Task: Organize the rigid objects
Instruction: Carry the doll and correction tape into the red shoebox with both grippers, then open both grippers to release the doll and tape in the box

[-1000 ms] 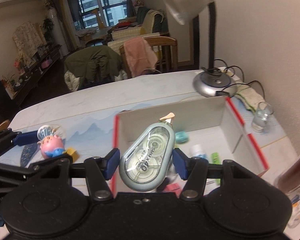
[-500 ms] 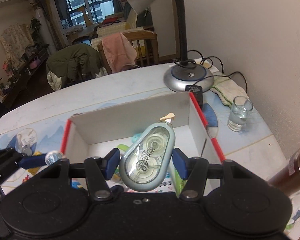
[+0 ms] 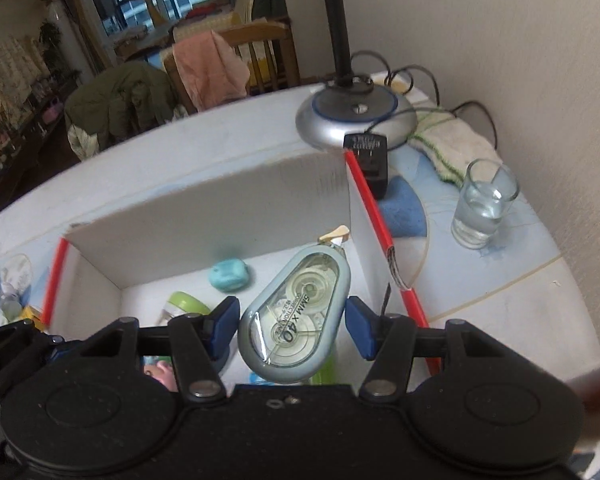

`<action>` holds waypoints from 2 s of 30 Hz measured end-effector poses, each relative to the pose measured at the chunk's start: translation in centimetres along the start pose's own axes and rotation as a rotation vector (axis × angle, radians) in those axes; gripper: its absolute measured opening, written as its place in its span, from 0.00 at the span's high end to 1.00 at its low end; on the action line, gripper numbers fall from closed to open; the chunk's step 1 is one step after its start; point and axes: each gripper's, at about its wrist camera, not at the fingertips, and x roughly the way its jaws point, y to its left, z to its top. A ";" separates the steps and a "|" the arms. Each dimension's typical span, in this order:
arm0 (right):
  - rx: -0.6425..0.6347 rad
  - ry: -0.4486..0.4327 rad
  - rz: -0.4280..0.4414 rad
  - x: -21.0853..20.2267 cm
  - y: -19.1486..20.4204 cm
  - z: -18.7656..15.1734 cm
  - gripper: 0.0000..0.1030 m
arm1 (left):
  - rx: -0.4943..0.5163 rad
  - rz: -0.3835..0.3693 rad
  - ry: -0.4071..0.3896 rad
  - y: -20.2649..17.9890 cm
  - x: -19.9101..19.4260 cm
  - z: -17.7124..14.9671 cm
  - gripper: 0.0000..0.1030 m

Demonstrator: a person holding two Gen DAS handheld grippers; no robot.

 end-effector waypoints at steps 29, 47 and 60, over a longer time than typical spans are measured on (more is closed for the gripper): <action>-0.038 0.167 0.056 4.1 1.3 0.1 0.38 | -0.168 -0.096 0.290 1.6 5.7 0.9 0.24; -0.022 0.091 0.109 0.4 1.7 0.2 0.34 | -0.147 -0.077 0.161 1.2 3.1 1.1 0.24; -0.059 0.030 0.115 -3.9 3.9 -0.7 0.28 | -0.165 -0.016 0.001 2.3 -4.0 -0.8 0.24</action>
